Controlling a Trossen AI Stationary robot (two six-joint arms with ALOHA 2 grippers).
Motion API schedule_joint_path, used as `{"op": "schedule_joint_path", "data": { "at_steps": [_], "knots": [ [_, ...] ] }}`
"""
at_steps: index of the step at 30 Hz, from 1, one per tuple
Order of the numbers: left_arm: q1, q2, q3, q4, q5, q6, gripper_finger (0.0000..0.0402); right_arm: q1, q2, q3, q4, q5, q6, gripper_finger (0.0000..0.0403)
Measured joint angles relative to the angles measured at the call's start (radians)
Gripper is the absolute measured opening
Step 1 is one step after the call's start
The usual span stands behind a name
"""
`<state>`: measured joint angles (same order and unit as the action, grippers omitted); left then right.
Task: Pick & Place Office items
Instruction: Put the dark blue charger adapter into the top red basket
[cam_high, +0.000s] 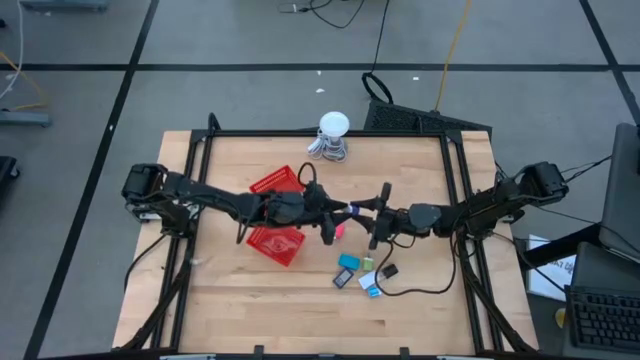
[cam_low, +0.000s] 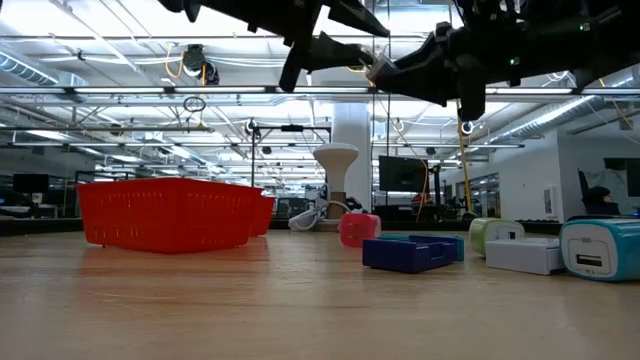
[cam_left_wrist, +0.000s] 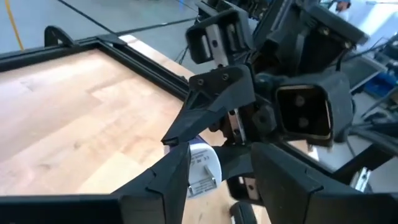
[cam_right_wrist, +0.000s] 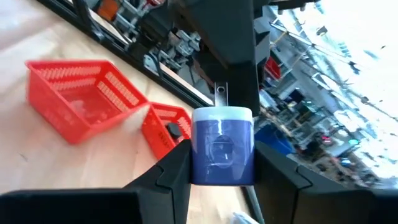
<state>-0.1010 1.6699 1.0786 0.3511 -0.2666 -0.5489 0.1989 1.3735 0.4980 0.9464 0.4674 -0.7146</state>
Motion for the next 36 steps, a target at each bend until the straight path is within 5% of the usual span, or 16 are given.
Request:
{"op": "schedule_joint_path", "data": {
  "at_steps": [8, 22, 36],
  "knots": [
    [0.033, 0.001, 0.000, 0.018, -0.010, 0.035, 0.0173, -0.002, 0.000, 0.000, 0.018, 0.055, -0.089, 0.0125],
    [0.092, -0.012, -0.002, -0.010, 0.046, -0.016, 0.0281, 0.008, -0.002, 0.005, 0.038, 0.147, -0.139, 0.0125],
    [0.073, 0.066, -0.002, 0.068, 0.074, -0.051, 0.0249, 0.004, -0.002, 0.004, 0.032, 0.109, -0.097, 0.0125]
  ]
}}
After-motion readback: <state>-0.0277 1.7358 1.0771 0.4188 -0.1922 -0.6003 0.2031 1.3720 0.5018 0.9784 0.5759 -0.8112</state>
